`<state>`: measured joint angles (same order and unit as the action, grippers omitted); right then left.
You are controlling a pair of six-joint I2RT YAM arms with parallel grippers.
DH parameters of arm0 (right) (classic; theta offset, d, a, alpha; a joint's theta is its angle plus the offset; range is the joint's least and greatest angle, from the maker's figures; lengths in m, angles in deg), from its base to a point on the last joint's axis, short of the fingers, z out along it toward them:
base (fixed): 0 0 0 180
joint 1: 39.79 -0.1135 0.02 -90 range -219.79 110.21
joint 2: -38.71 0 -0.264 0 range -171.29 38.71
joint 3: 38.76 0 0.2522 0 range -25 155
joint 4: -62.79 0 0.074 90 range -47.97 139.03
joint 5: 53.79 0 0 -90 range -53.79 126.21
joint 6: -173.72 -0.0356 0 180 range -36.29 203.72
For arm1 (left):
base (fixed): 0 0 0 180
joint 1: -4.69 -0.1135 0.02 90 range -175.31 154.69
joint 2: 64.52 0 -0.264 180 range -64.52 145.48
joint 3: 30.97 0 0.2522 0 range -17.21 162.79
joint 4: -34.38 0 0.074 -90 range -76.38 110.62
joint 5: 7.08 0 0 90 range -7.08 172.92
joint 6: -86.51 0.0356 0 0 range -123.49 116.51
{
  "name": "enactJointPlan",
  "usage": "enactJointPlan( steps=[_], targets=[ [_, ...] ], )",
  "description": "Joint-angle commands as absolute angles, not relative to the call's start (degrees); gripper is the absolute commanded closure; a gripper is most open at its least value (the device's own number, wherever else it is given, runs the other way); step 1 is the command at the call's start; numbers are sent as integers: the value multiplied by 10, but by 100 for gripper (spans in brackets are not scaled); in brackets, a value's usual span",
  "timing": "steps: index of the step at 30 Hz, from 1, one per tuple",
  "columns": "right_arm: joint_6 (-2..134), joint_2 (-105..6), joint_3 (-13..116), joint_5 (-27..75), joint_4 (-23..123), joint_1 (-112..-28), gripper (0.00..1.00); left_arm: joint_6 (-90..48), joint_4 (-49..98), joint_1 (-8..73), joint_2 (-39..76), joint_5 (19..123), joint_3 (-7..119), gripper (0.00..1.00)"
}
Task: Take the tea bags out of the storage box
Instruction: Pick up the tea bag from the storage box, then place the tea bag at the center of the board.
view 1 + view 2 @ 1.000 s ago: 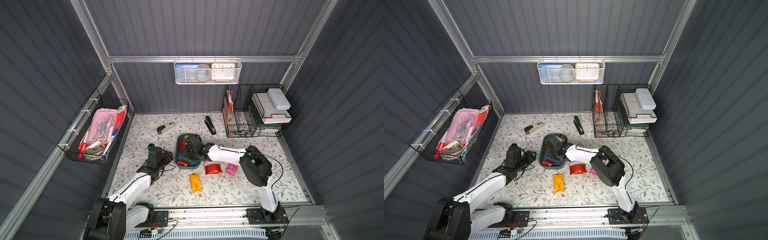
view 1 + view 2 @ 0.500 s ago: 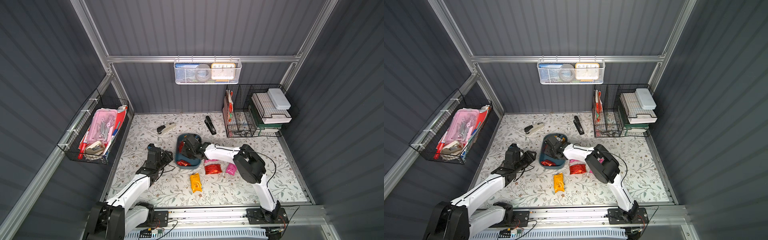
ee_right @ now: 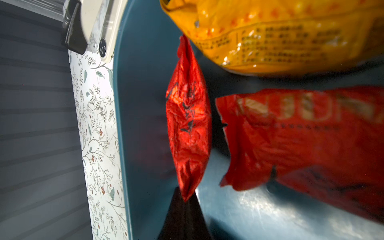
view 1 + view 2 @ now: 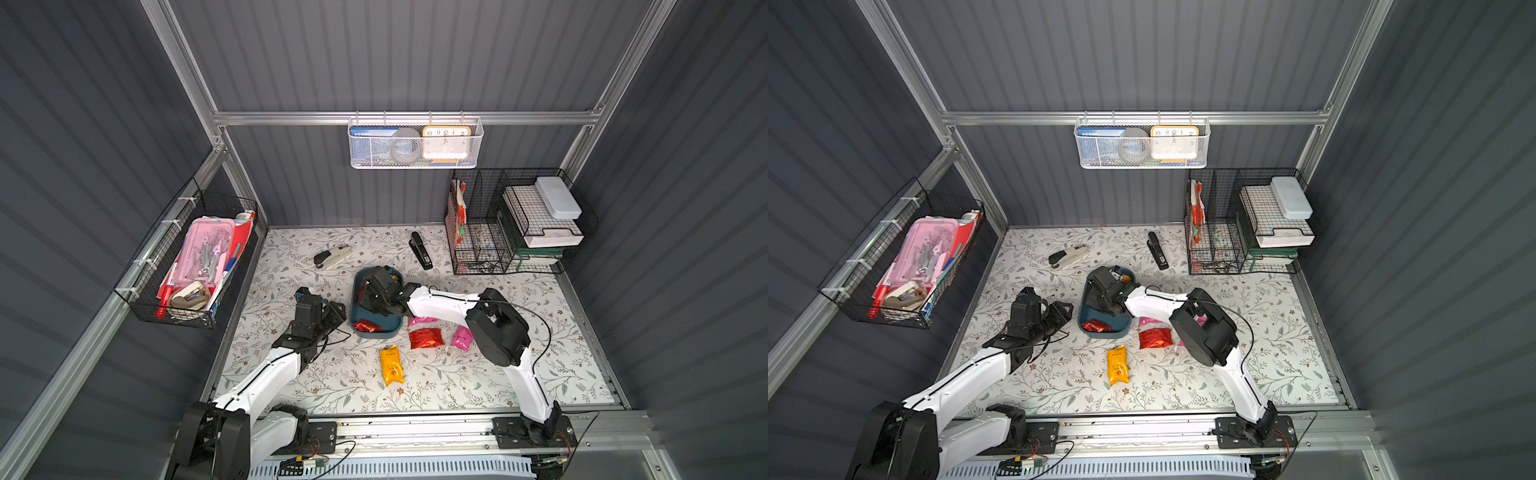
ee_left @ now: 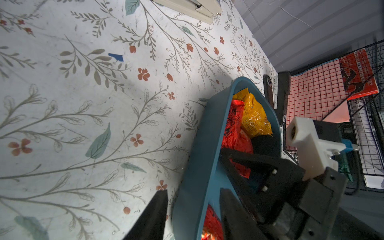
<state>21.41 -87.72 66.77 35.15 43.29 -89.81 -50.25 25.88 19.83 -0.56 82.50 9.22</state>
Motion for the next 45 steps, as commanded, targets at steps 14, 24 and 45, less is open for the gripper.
enactJointPlan(
  steps=[14, 24, 45],
  targets=[
    [265, -660, 522, 322, 422, -921, 100, -489, 273, 200, 7, 811, 104, 54],
    [317, -467, 362, 344, 358, -936, 100, -460, 286, 200, 33, 805, 122, 54],
    [280, -190, 49, 227, 334, -950, 100, -461, 323, 202, 101, 758, 143, 53]
  ],
)
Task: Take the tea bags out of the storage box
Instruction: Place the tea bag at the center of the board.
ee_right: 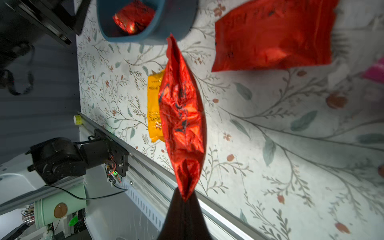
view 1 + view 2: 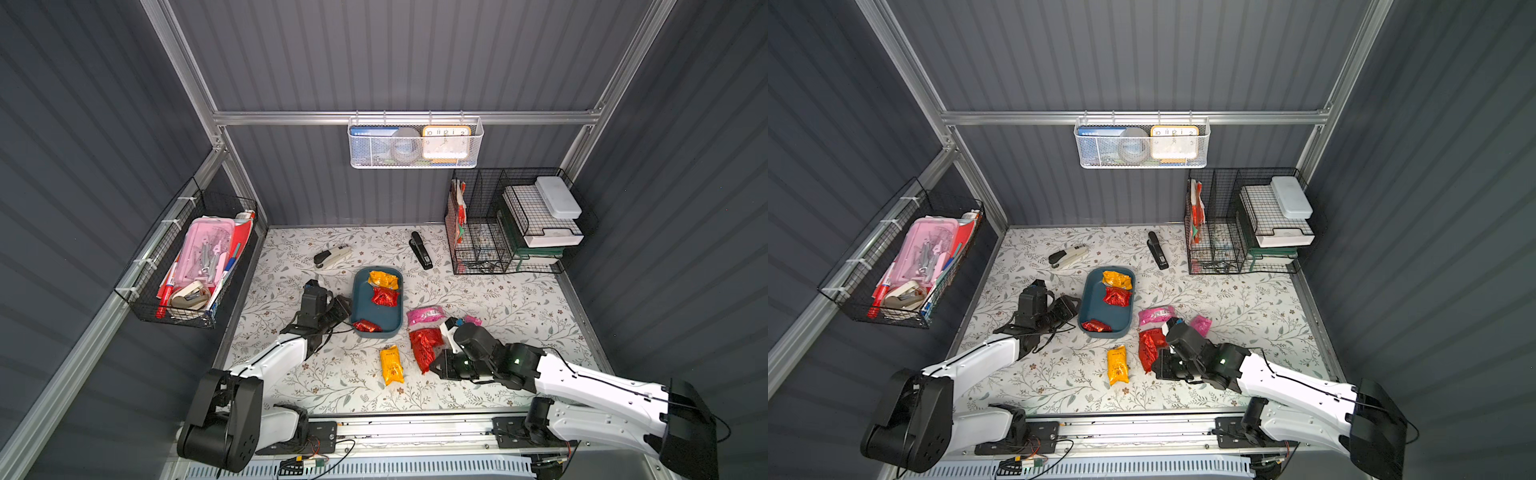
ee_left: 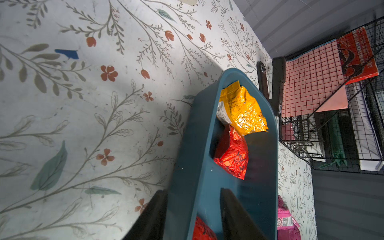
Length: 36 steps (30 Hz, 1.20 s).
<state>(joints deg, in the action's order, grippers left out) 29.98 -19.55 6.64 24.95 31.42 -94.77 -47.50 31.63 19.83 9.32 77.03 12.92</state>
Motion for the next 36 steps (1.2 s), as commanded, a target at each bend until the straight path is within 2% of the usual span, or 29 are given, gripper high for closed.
enactJointPlan(
  steps=[1, 12, 17, 18, 21, 24, 30, 33, 36],
  targets=[
    [278, -195, 43, 226, 341, -950, 100, -461, 324, 202, 102, 757, 143, 53],
    [257, -291, 45, 162, 422, -950, 100, -455, 312, 202, 104, 751, 146, 50],
    [246, -299, 39, 194, 414, -950, 99, -447, 300, 202, 114, 746, 146, 49],
    [246, -297, 40, 202, 408, -949, 94, -446, 298, 202, 115, 744, 147, 48],
    [257, -281, 55, 249, 336, -950, 67, -438, 298, 202, 111, 737, 147, 47],
    [281, -249, 75, 295, 247, -949, 55, -426, 296, 202, 108, 725, 147, 45],
    [348, -210, 150, 359, 162, -947, 53, -425, 303, 204, 116, 689, 139, 44],
    [384, -247, 210, 363, 165, -947, 55, -426, 293, 205, 100, 695, 130, 44],
    [408, -320, 272, 354, 179, -947, 55, -409, 269, 205, 91, 704, 132, 50]
  ],
)
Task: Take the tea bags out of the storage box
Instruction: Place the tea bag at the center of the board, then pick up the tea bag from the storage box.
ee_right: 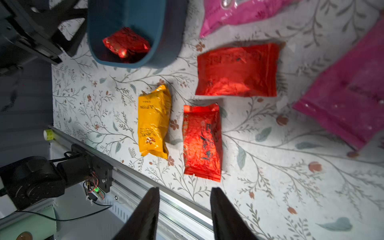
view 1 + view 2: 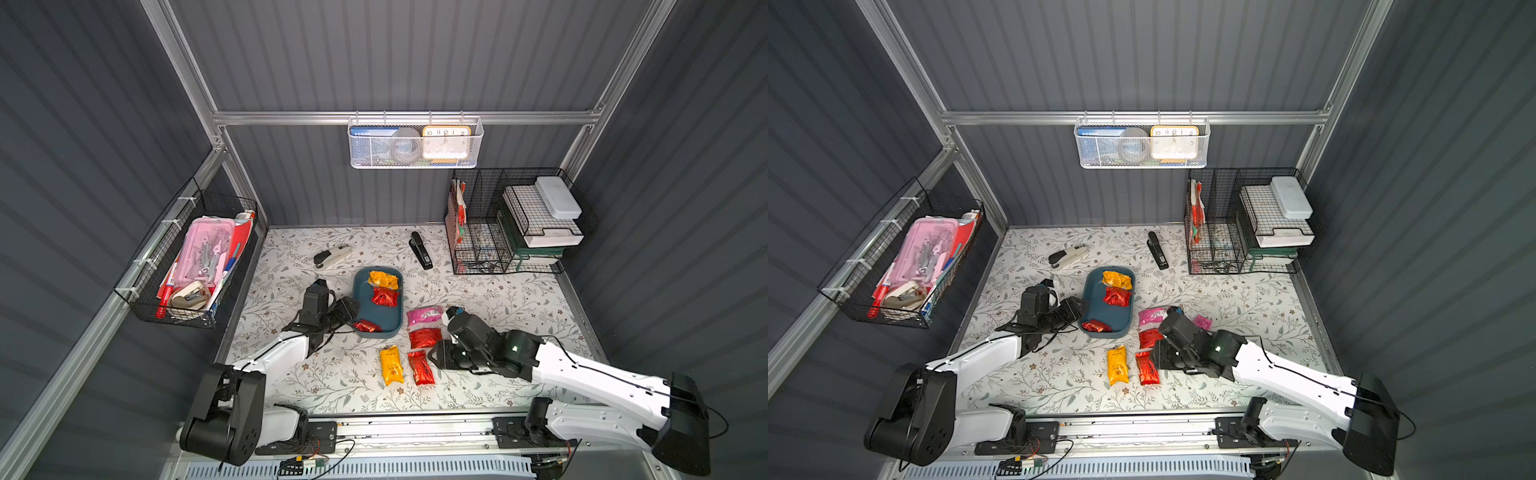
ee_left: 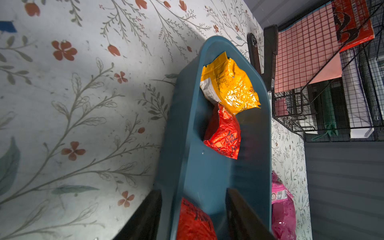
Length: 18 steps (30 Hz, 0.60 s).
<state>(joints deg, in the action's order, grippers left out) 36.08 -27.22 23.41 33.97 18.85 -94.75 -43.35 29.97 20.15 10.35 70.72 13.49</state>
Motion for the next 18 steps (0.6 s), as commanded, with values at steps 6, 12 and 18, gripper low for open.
enactJointPlan(
  steps=[6, 12, 18],
  targets=[
    [415, -474, 416, 374, 185, -944, 56, -387, 239, 206, 112, 704, 147, 58],
    [412, -601, 559, 418, 172, -940, 54, -383, 235, 208, 115, 713, 150, 65],
    [563, -672, 585, 267, 255, -903, 53, -363, 222, 208, 118, 720, 159, 71]
  ],
)
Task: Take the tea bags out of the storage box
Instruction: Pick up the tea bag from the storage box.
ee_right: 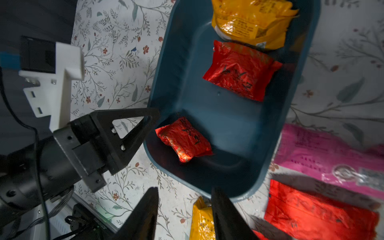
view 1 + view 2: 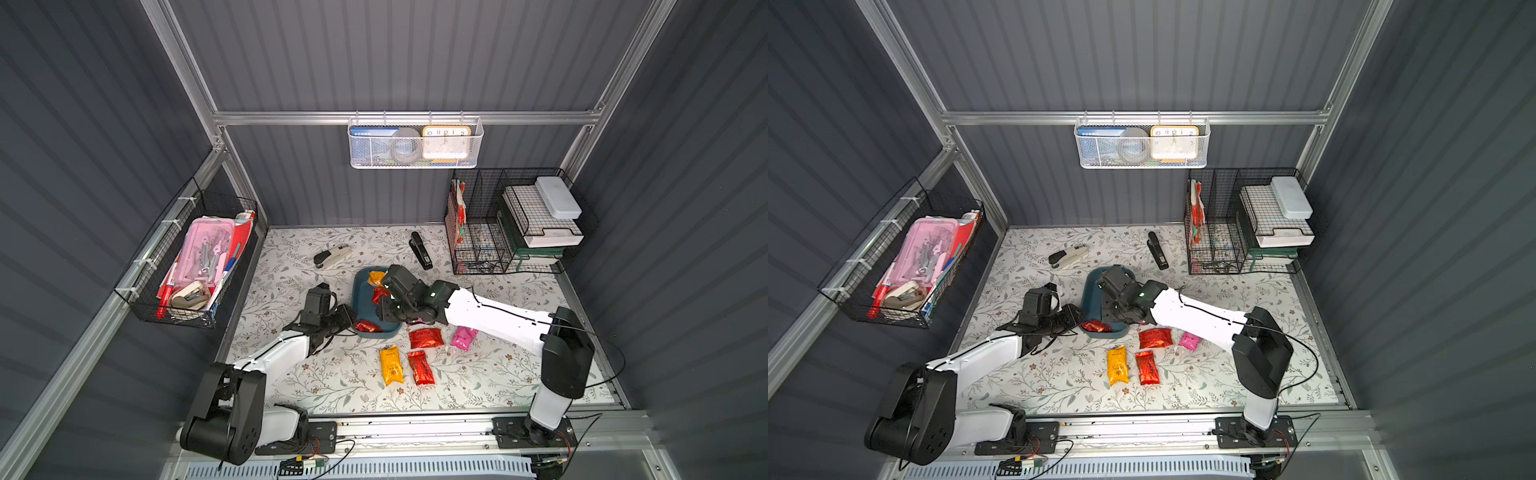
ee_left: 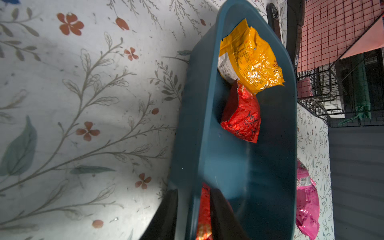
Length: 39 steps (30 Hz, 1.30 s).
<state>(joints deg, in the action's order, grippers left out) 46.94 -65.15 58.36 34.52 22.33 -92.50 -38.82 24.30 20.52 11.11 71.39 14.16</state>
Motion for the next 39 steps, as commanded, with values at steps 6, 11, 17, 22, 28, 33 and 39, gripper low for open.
enactJointPlan(
  steps=[6, 11, 17, 22, 28, 33, 39],
  targets=[
    [754, -709, 599, 164, 244, -877, 52, -351, 226, 208, 130, 718, 166, 72],
    [806, -745, 622, 169, 238, -884, 46, -359, 235, 208, 126, 721, 162, 73],
    [837, -777, 640, 184, 239, -893, 45, -366, 228, 208, 116, 722, 151, 76],
    [848, -801, 653, 190, 236, -902, 45, -367, 228, 208, 116, 723, 153, 79],
    [848, -824, 664, 197, 233, -906, 45, -367, 230, 208, 116, 722, 153, 81],
    [853, -833, 665, 203, 233, -906, 45, -365, 229, 208, 115, 723, 152, 83],
    [861, -852, 670, 206, 233, -907, 45, -365, 223, 208, 112, 727, 153, 89]
  ],
)
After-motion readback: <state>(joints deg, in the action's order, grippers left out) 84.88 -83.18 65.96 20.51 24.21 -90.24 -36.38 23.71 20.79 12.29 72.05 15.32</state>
